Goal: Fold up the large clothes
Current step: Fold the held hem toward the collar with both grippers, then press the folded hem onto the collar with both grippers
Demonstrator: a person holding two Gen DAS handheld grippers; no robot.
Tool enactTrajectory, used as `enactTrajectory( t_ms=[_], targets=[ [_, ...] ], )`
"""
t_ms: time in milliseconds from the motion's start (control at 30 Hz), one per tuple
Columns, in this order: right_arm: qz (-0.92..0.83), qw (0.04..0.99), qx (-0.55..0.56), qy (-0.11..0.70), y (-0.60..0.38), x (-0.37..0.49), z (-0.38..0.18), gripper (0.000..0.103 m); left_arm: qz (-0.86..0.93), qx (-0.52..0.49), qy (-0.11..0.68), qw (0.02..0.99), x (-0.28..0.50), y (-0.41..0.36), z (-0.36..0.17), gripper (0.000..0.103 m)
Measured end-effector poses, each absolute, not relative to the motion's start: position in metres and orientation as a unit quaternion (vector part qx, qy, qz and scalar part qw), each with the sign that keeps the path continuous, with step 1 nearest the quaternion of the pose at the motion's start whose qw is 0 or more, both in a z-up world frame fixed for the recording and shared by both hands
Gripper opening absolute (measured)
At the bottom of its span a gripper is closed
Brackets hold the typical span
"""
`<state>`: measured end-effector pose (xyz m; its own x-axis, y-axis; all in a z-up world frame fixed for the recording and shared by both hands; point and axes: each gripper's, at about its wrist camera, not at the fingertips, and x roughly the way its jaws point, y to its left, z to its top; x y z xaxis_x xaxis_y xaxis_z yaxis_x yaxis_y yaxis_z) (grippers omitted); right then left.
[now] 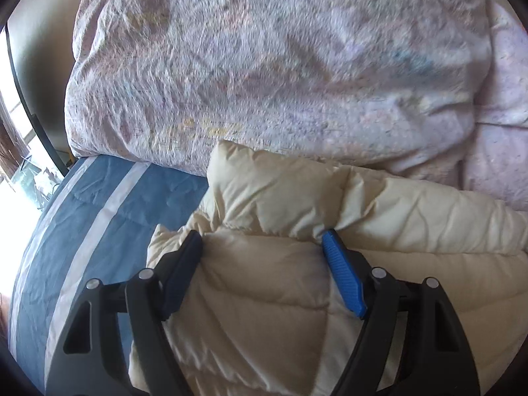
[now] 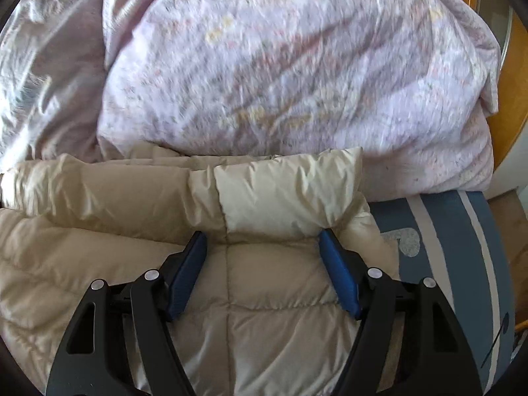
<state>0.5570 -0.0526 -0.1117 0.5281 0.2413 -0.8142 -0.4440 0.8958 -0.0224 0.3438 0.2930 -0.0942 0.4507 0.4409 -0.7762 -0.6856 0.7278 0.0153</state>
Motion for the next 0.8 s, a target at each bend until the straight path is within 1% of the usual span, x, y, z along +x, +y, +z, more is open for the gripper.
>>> enactTrajectory(
  t_ms=[267,500,800],
  targets=[
    [0.182,0.879,-0.115,0.425,-0.043,0.548,-0.137,0.075,0.34,-0.155,0.395,0.839,0.351,0.299,-0.116,0.084],
    [0.188,0.87,-0.111,0.442,-0.019,0.558,-0.173,0.079,0.339,-0.17,0.395,0.837,0.357,0.302,-0.131,0.088],
    [0.186,0.863,-0.107,0.458,-0.013,0.567,-0.176,0.083,0.337,-0.184,0.409,0.828,0.361,0.311,-0.142,0.093]
  ],
)
